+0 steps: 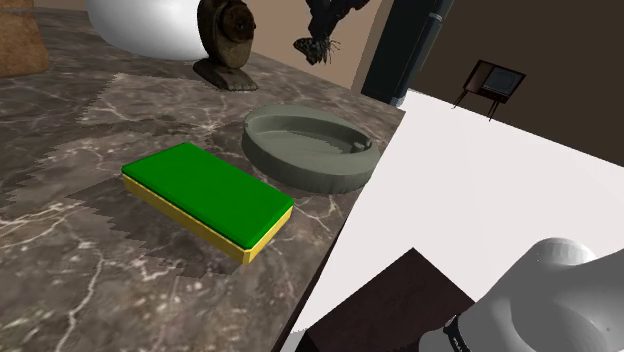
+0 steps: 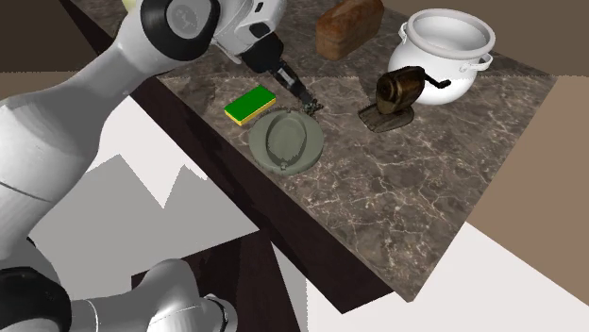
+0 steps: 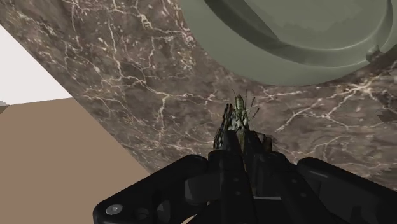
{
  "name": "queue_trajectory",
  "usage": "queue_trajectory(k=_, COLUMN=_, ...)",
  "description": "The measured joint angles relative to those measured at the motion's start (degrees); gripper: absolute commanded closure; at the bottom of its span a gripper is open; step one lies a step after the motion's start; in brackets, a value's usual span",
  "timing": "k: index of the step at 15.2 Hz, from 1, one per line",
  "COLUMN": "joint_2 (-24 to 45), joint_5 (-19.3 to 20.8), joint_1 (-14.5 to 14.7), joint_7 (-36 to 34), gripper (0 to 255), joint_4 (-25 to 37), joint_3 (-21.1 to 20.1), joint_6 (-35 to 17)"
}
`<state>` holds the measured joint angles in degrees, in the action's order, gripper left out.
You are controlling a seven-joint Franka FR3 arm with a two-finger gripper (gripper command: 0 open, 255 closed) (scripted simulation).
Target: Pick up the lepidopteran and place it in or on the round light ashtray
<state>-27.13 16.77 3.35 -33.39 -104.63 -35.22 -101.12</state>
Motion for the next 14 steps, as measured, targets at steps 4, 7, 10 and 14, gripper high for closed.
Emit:
queue_trajectory(k=4, joint_2=-4.25, joint_5=-1.72, joint_1=1.82, joint_7=0.22, gripper=255, joint_4=-4.85, joint_3=1.62, joint_6=-1.01)
queue_trajectory(k=7, joint_2=-5.21, joint_5=-1.97, joint_1=2.28, joint_7=-0.31, gripper=255, joint_4=-7.79, joint_3=1.9, joint_6=-2.92)
queue_trajectory(k=10, joint_2=-6.1, joint_5=-2.18, joint_1=2.75, joint_7=-1.11, gripper=255, joint_4=-10.77, joint_3=1.9, joint_6=-4.89)
queue_trajectory(k=14, joint_2=-6.72, joint_5=-2.21, joint_1=3.09, joint_7=-2.14, gripper=255, joint_4=-14.35, joint_3=1.8, joint_6=-7.69)
